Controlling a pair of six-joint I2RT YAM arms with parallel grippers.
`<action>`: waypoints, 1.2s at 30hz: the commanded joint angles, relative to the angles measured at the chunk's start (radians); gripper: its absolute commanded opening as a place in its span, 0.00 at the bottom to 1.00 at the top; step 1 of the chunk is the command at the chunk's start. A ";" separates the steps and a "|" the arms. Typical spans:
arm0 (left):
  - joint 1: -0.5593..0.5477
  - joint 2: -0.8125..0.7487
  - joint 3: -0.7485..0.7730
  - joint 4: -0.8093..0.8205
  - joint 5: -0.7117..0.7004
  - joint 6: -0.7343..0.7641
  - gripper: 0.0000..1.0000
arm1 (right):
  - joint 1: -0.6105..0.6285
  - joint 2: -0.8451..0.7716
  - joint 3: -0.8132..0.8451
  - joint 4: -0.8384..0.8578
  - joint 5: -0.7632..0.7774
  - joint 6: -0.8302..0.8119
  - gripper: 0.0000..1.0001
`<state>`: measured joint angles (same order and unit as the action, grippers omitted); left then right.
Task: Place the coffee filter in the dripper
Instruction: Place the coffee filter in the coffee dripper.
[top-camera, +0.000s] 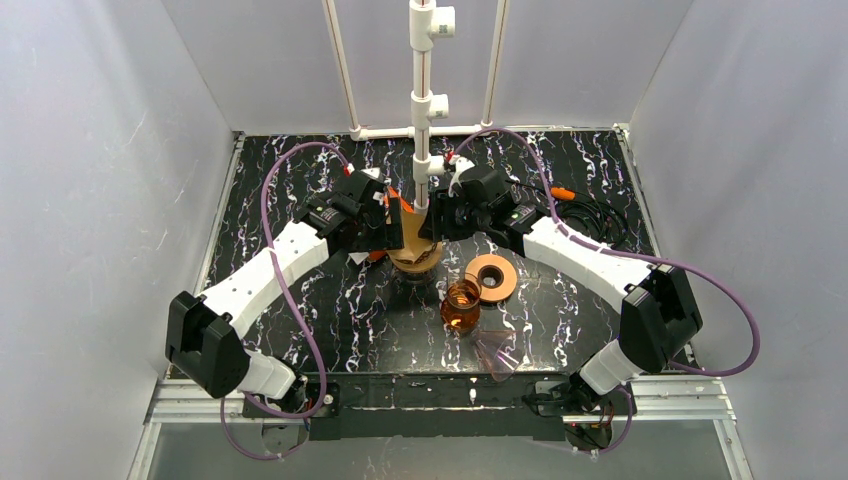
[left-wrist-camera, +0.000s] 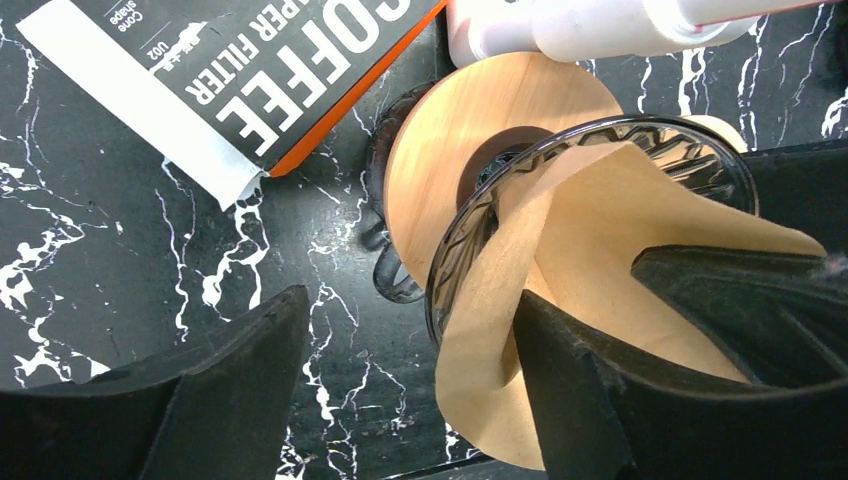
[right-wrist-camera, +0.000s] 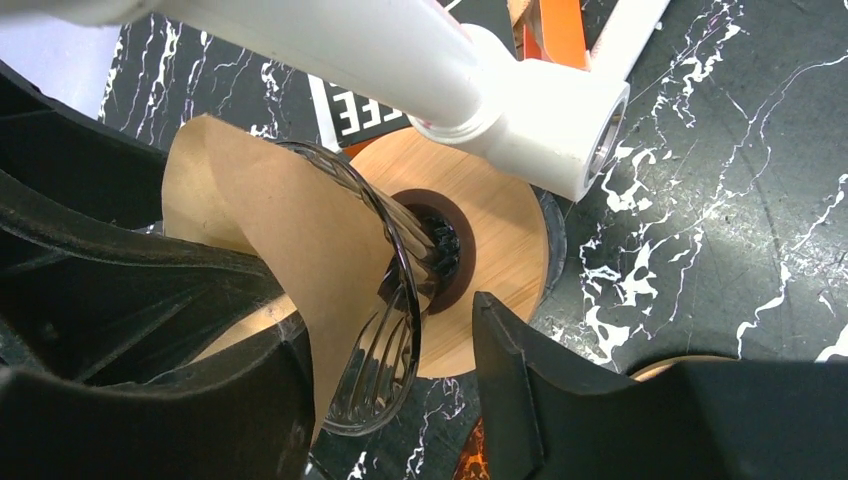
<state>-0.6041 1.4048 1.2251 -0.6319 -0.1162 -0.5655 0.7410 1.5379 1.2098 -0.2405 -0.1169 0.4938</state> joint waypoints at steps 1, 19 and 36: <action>-0.002 -0.008 0.000 -0.038 -0.043 0.015 0.70 | 0.003 0.019 -0.033 -0.028 0.021 -0.002 0.56; -0.002 -0.003 0.024 -0.007 0.018 0.049 0.72 | 0.003 -0.002 -0.027 -0.034 -0.008 -0.024 0.65; 0.027 -0.109 -0.024 0.064 0.166 -0.040 0.71 | 0.003 0.018 -0.087 0.076 -0.066 0.047 0.57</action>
<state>-0.5808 1.3575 1.1584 -0.5114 0.0288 -0.6067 0.7399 1.5452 1.1294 -0.1638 -0.1719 0.5385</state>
